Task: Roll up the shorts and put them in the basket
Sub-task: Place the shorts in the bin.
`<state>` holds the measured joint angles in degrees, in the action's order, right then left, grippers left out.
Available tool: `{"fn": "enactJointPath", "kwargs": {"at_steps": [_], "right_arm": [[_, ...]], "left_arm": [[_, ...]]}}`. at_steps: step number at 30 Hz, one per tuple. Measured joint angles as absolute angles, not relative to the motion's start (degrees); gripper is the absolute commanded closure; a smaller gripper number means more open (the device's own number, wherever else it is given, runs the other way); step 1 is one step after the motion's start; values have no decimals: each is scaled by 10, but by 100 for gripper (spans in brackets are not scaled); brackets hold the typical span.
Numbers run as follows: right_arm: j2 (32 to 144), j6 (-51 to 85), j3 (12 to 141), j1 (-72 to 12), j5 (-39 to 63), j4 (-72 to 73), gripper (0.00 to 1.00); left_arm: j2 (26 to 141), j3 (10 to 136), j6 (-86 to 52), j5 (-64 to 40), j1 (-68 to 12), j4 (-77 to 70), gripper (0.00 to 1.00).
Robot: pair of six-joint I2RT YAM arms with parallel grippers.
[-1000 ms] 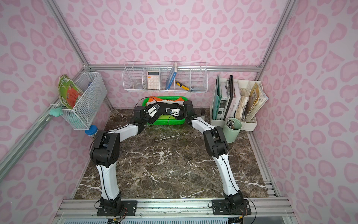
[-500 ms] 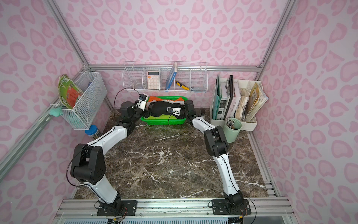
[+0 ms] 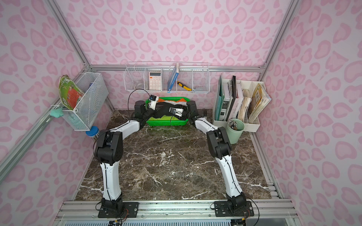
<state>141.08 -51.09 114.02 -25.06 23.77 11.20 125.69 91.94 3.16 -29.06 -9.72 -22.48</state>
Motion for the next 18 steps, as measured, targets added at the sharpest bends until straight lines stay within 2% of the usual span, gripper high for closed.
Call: {"fn": "enactJointPath", "kwargs": {"at_steps": [4, 7, 8, 17, 18], "right_arm": [[1400, -495, 1129, -250, 250, 98, 38], [1384, -496, 1122, -247, 262, 89, 25], [1375, -496, 1118, -246, 271, 72, 1], [1259, -528, 1029, -249, 349, -21, 0], [1242, -529, 1012, -248, 356, -18, 3]], "left_arm": [[1292, 941, 32, -304, -98, -193, 100], [1313, 972, 32, -306, -98, -169, 100], [1318, 984, 32, -305, -98, -160, 100], [1342, 1043, 30, -290, -100, -102, 100], [1343, 1044, 29, -285, -100, -99, 100]]}}
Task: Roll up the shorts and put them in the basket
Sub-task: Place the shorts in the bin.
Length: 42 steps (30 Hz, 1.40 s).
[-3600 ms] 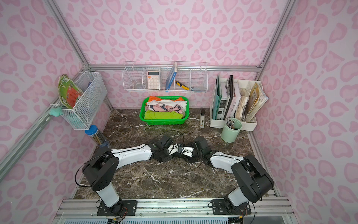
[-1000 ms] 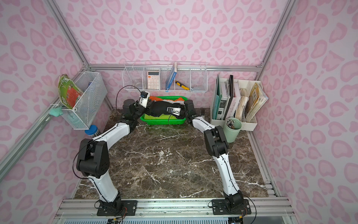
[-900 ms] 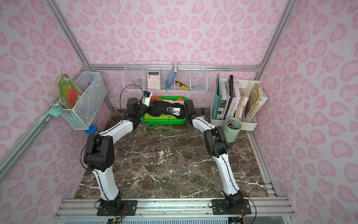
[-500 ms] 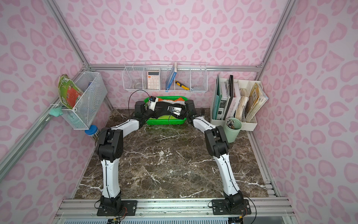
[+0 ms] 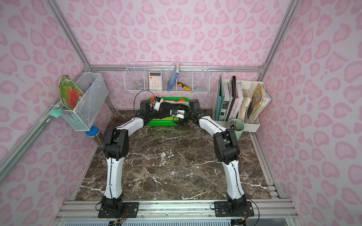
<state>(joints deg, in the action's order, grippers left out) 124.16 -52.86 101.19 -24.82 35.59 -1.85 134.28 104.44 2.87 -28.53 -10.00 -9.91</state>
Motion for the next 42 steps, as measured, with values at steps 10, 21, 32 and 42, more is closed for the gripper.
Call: {"fn": "enactJointPath", "kwargs": {"at_steps": [10, 21, 32, 42], "right_arm": [[1229, -355, 992, -221, 416, 152, 100], [1499, -250, 1377, -231, 382, -71, 100], [1420, -207, 1271, -236, 358, -78, 100], [1147, -160, 953, -234, 362, 159, 0]], "left_arm": [[1343, 1045, 26, -278, -100, -94, 100], [1332, 1030, 19, -272, -100, -97, 100], [1234, 925, 2, -245, -100, -127, 25], [983, 790, -15, -187, -101, -199, 1]]}}
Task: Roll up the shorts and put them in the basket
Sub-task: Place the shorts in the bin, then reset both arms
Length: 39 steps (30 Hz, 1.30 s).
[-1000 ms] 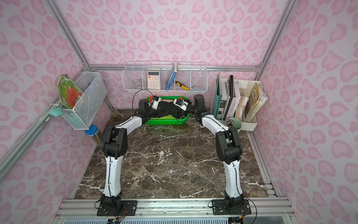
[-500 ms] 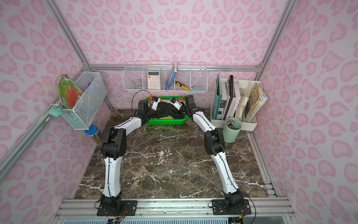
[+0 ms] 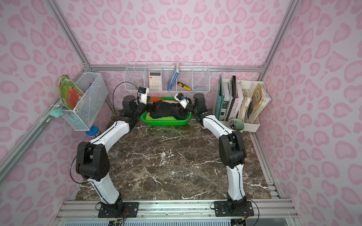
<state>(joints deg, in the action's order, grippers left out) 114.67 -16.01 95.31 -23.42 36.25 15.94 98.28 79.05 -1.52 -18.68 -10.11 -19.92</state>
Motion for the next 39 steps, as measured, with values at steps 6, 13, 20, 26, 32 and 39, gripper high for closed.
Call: {"fn": "enactJointPath", "kwargs": {"at_steps": [6, 13, 20, 26, 32, 39], "right_arm": [[979, -93, 741, -172, 310, 244, 0], [829, -33, 470, -73, 243, 302, 0], [784, -8, 278, -10, 157, 397, 0], [823, -9, 218, 7, 108, 492, 0], [870, -8, 138, 13, 81, 619, 0], [889, -3, 111, 17, 81, 734, 0]], "left_arm": [[809, 635, -17, -55, -98, -160, 1], [686, 448, -38, 156, -95, -97, 1], [698, 295, -56, 281, -94, -173, 1], [806, 257, -42, 320, -89, -297, 1], [883, 270, 6, 314, -72, -403, 1], [874, 260, -3, 234, -8, -429, 1]]}}
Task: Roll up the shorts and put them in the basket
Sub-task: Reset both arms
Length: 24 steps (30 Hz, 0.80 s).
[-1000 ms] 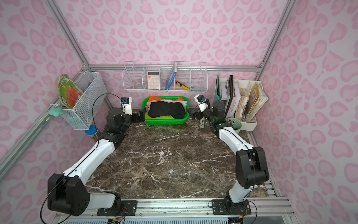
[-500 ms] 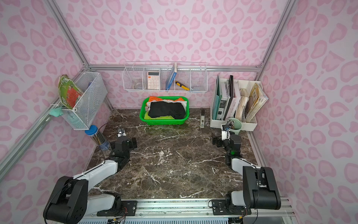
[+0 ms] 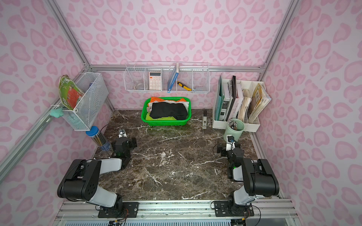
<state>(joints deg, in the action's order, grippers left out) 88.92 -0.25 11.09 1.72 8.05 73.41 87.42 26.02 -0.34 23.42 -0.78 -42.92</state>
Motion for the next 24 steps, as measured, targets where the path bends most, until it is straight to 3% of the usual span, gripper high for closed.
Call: {"fn": "enactJointPath", "kwargs": {"at_steps": [9, 24], "right_arm": [[896, 8, 112, 18, 56, 765, 0], [896, 12, 112, 18, 52, 766, 0]], "left_arm": [[894, 205, -29, 119, 34, -494, 1], [898, 236, -60, 160, 37, -495, 1]]}}
